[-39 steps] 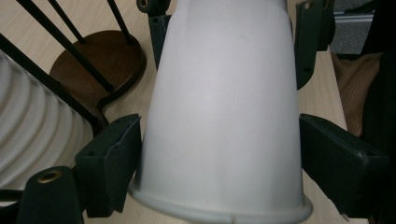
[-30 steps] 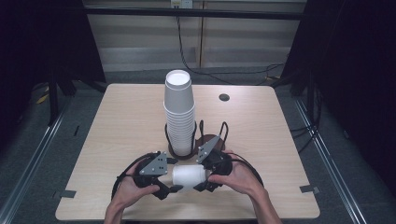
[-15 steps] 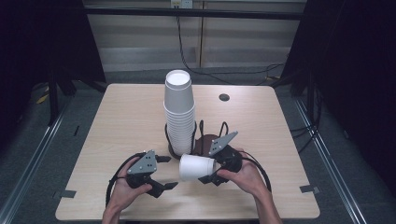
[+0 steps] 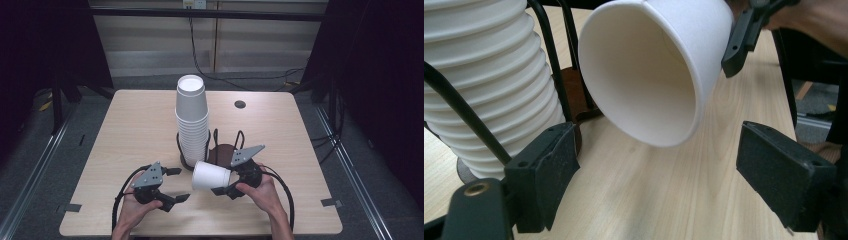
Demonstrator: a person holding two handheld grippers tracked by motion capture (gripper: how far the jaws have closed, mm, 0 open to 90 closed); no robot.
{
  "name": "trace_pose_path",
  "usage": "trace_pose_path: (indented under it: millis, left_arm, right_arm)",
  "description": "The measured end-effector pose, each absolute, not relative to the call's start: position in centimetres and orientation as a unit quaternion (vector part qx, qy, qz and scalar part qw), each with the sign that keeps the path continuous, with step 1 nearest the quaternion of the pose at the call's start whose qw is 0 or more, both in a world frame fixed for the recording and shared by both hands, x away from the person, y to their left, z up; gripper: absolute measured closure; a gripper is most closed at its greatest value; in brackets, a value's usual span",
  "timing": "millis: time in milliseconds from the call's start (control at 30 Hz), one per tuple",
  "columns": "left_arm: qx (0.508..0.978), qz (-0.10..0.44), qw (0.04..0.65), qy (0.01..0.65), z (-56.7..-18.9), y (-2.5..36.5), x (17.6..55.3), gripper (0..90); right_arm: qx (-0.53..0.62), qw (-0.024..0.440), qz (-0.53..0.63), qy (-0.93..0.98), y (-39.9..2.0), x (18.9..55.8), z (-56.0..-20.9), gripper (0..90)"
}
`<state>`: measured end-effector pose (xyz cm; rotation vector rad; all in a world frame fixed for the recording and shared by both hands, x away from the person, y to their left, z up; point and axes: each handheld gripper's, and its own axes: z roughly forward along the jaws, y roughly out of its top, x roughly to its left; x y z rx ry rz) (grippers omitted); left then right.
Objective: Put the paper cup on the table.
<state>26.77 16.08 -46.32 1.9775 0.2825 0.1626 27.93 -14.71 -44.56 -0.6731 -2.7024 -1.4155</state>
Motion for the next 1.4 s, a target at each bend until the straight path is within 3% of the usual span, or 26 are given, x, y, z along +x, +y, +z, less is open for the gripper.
trace_pose_path:
  millis: [633,1233,1333,1400]
  left_arm:
    - [0.813,0.051,0.569,0.116,-47.0,15.7,26.4,15.8]
    - [0.783,0.034,0.607,0.132,-46.9,15.9,27.2,15.5]
    - [0.778,0.032,0.615,0.123,-46.8,15.7,27.4,14.5]
    - [0.775,0.047,0.617,0.131,-46.7,15.4,27.5,7.4]
  right_arm:
    - [-0.209,0.009,-0.513,-0.832,-14.7,27.2,-46.2,23.4]
    - [-0.181,0.037,-0.573,-0.798,-14.6,27.1,-47.1,23.2]
    - [-0.176,0.036,-0.57,-0.802,-14.5,27.0,-47.1,23.3]
    - [-0.176,0.034,-0.568,-0.804,-14.5,26.9,-47.1,23.4]
